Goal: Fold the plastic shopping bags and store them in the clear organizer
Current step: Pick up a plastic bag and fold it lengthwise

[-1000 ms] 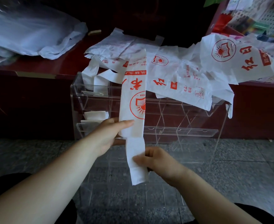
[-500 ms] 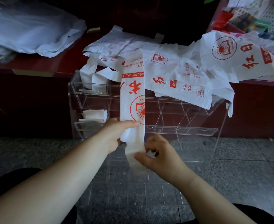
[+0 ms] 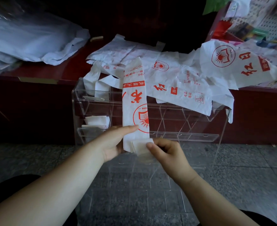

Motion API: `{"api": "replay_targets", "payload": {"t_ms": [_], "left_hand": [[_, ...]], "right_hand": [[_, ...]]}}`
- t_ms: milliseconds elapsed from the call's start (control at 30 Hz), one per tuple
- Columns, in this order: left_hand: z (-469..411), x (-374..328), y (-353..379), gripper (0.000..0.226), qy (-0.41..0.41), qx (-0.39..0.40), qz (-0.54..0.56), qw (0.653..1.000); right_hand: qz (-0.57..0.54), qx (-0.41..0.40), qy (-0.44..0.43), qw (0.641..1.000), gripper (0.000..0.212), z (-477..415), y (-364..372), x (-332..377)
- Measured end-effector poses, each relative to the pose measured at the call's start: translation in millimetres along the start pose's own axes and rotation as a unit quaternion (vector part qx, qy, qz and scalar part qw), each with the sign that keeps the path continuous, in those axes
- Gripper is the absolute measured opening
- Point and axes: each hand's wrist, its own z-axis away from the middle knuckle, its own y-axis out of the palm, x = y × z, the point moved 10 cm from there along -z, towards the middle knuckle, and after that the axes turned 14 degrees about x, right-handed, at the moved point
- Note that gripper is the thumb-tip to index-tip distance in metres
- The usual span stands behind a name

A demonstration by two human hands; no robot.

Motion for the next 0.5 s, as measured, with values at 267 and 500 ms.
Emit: {"api": "replay_targets", "payload": {"t_ms": [267,500], "left_hand": [[6.0,3.8,3.1,0.022,-0.006,0.048,0.0,0.999],[10.1,3.3,9.7,0.016,-0.009,0.093,0.019,0.995]], "right_hand": [[-0.027,0.026,0.002,0.999,0.018,-9.1,10.7,4.1],[0.005,0.023,-0.026,0.999,0.036,-11.8,11.0,6.9]]}}
